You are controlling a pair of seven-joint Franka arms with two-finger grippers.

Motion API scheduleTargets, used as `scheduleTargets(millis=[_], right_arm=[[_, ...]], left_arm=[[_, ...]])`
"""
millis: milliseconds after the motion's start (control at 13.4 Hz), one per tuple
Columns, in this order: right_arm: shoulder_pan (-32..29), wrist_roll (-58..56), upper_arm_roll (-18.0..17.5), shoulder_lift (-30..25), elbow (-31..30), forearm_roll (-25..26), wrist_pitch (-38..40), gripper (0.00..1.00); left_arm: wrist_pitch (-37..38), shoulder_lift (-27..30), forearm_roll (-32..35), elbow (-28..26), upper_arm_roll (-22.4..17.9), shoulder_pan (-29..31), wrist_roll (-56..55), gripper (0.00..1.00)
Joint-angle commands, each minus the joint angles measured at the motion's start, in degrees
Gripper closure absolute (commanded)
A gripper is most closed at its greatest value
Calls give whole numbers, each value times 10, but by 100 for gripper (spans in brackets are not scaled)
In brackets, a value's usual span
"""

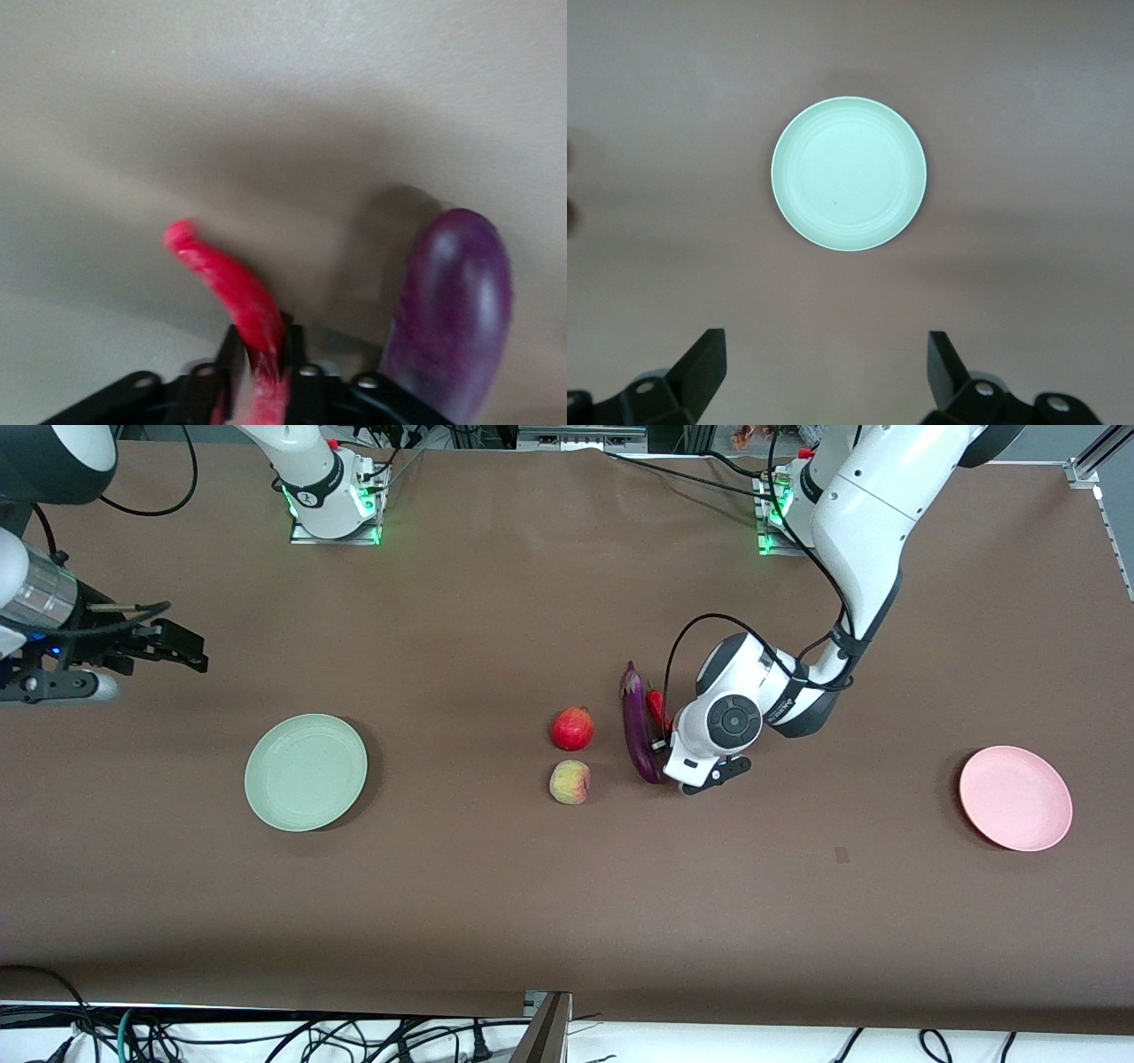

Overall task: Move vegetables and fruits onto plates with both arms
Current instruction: 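Carry the chili toward the pink plate while the right gripper reaches the apple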

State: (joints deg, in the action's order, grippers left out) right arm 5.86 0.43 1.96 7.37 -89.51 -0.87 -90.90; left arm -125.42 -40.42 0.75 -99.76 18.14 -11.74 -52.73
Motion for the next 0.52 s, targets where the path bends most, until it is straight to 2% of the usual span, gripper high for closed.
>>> scheduleTargets(millis=[0, 149, 223, 372, 447], right_arm=[[14, -7, -3, 26, 14, 5, 1, 0], [22, -6, -4, 43, 11, 0, 5, 0], [30, 3, -5, 48, 10, -1, 1, 0], [73, 44, -4, 74, 11, -25, -22, 0], [93, 115, -5, 90, 10, -32, -46, 0]], left_arm=[[-6, 5, 2, -8, -1, 2, 3, 100], [16, 17, 2, -2, -5, 4, 15, 100], [50, 28, 7, 5, -15, 5, 30, 100], [147, 45, 88, 43, -25, 10, 101, 100], [190, 45, 136, 67, -25, 16, 145, 100]])
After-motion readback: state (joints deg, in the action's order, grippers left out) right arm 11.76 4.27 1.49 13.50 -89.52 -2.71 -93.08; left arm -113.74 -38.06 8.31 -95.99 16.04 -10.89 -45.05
